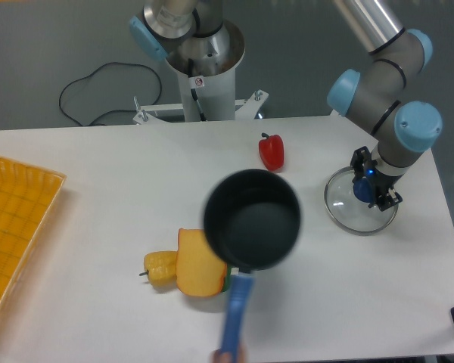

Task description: Place the lid on the table

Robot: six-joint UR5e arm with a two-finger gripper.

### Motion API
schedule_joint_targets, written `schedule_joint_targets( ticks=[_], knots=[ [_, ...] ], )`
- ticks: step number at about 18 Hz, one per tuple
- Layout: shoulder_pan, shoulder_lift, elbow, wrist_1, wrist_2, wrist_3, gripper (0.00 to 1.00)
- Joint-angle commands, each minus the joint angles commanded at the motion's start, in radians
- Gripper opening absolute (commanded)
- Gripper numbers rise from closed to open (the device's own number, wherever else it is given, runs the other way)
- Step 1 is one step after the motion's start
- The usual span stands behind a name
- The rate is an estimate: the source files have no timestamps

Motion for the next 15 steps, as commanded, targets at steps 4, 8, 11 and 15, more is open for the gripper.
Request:
schedule_joint_targets(
  ticks=[4,8,11,15],
  knots=[
    [0.000,0.000,0.000,-0.002,0.000,0.000,0.80],
    [0.000,0.009,0.011,-0.003,-0.005,-0.009,1.00],
    [-0.008,0.035,0.021,-0.005,-0.008,-0.009,1.00],
    [-0.037,0.054,0.057,-0.011,-0.009,-0.018,1.00]
  ],
)
